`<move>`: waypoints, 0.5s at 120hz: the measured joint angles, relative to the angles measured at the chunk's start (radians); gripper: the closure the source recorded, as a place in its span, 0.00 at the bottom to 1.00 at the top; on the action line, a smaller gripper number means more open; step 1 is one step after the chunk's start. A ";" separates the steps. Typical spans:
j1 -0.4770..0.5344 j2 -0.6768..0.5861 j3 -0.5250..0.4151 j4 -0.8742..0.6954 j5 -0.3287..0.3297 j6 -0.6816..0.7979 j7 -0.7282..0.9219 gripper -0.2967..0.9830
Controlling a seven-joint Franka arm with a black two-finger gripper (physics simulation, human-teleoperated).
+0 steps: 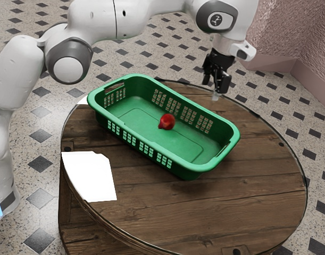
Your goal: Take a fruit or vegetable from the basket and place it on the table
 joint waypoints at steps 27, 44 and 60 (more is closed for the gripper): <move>0.000 -0.017 0.001 -0.009 -0.001 0.014 0.000 0.23; -0.001 -0.329 0.002 -0.401 -0.007 0.070 0.009 0.23; -0.011 -0.450 0.005 -0.631 -0.016 0.125 0.015 0.23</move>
